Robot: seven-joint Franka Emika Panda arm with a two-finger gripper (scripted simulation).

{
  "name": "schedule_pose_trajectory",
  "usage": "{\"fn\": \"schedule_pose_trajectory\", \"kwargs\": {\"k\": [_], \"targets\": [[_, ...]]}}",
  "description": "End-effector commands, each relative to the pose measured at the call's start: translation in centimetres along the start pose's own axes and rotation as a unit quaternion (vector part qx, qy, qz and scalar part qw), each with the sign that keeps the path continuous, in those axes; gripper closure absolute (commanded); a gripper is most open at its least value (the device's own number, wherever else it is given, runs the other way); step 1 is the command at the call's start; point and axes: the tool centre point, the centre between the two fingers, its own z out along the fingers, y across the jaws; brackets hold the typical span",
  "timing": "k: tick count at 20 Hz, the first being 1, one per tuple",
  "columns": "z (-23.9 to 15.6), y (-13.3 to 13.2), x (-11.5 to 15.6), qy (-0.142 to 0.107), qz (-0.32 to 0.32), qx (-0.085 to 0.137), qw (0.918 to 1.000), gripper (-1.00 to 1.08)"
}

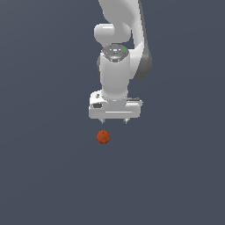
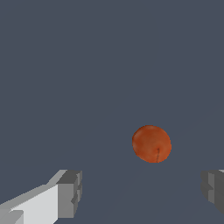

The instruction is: Pick up the object and move it to a goal position.

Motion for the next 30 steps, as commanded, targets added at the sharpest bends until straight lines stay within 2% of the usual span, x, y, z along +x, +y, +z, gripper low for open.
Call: {"fn": "schedule_pose_trajectory", "kwargs": {"k": [1,11,18,30], "targets": [[0.0,0.0,0.0,0.0,0.0,0.0,1.0,-0.92],[-1.3,-1.2,0.4,0.011,0.003,0.015,0.9998,-0.92],[-1.2,-1.2,0.4,0.011,0.005,0.016,0.9998,-0.92],[0.3,-0.4,0.3,0.003,0.091,0.016,0.9957,-0.92]]}}
